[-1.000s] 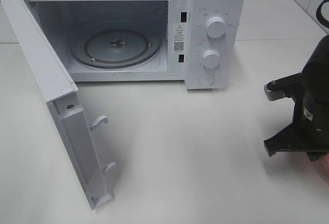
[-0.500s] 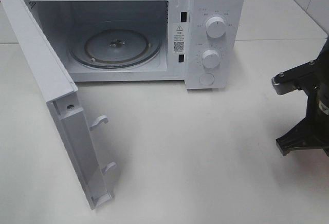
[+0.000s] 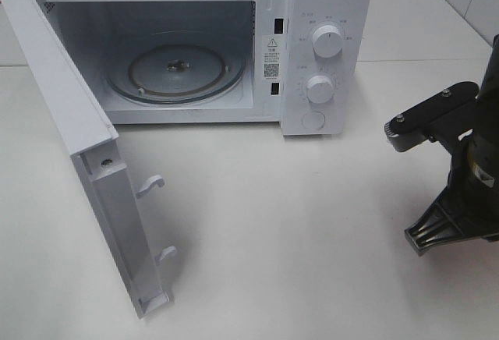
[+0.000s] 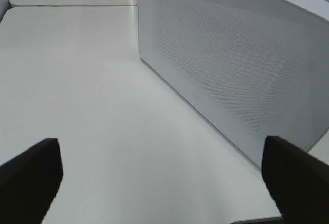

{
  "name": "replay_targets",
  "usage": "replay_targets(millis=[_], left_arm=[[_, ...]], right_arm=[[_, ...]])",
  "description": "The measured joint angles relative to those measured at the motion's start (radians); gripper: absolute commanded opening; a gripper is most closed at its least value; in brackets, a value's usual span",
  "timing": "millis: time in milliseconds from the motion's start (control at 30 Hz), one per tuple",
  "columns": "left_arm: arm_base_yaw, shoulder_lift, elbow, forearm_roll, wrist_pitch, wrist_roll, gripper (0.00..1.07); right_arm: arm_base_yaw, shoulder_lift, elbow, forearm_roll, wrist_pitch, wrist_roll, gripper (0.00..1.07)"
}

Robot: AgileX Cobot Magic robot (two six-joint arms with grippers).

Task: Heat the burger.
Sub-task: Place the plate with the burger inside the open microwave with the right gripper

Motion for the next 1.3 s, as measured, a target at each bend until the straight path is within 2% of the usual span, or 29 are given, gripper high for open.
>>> replay_targets(millis=[733, 1300], left_arm=[[0.0, 0.0, 0.0, 0.0, 0.0, 0.0, 0.98], [0.0, 0.0, 0.0, 0.0, 0.0, 0.0, 0.98]], right_arm=[[0.289, 0.0, 0.0, -0.004, 0.015, -0.108, 0.0], [0.311, 0.0, 0.0, -0.092, -0.05, -0.273, 0.0]])
